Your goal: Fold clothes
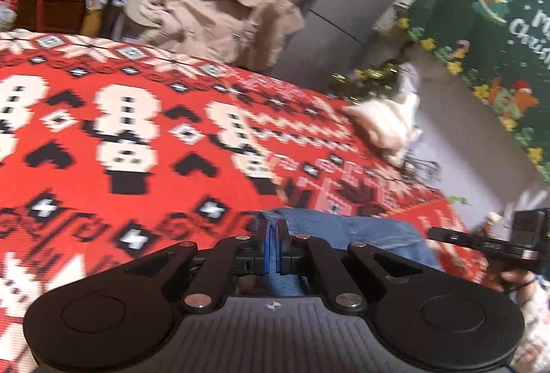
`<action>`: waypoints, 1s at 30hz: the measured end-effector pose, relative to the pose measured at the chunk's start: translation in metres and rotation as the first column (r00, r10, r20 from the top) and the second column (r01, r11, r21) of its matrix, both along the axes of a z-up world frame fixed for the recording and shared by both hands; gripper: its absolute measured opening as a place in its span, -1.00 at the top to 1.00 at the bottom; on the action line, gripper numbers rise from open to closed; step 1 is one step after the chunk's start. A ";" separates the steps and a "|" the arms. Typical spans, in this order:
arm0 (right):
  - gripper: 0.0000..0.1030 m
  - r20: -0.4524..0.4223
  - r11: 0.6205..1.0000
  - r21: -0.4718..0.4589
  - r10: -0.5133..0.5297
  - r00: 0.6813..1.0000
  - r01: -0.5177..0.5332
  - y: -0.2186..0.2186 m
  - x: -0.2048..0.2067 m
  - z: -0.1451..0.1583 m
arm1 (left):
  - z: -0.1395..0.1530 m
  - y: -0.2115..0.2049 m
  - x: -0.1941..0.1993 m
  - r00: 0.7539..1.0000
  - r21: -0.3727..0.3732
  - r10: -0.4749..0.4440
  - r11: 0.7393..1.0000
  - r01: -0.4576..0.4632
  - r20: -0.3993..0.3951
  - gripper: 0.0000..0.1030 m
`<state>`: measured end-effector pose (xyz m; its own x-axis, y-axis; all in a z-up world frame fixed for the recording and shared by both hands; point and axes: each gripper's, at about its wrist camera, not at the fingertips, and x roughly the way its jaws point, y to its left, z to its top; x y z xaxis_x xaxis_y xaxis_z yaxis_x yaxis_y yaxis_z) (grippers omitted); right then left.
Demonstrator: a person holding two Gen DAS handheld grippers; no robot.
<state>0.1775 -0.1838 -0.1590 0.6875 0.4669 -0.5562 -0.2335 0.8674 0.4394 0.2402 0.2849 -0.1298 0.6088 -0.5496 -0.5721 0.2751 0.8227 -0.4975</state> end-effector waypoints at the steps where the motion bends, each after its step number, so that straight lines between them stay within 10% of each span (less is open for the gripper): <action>1: 0.94 0.001 1.000 0.015 0.018 1.000 -0.018 0.004 -0.001 0.002 | -0.001 -0.003 0.002 1.000 -0.017 -0.010 1.000 0.010 -0.021 0.95; 7: 0.76 0.041 0.994 0.027 0.104 0.994 -0.105 0.045 0.000 0.017 | -0.021 0.003 0.019 0.987 -0.144 0.066 0.986 -0.087 -0.143 0.57; 15: 0.67 0.043 0.980 0.040 0.193 0.980 -0.195 0.097 0.016 0.017 | -0.044 0.018 0.034 0.933 -0.416 0.118 0.871 -0.261 -0.339 0.22; 22: 0.67 0.024 0.971 0.013 0.239 0.971 -0.239 0.129 0.033 0.009 | -0.046 0.015 0.040 0.887 -0.440 0.107 0.838 -0.324 -0.450 0.21; 30: 0.65 0.022 0.944 -0.094 0.321 0.947 -0.318 0.172 0.040 -0.001 | -0.042 0.006 0.044 0.894 -0.427 0.118 0.846 -0.318 -0.432 0.22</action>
<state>0.2179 -0.0119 -0.1603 0.5310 0.6157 -0.5822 -0.5190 0.7794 0.3510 0.2838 0.2907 -0.1716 0.5385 -0.6907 -0.4827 -0.1725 0.4703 -0.8655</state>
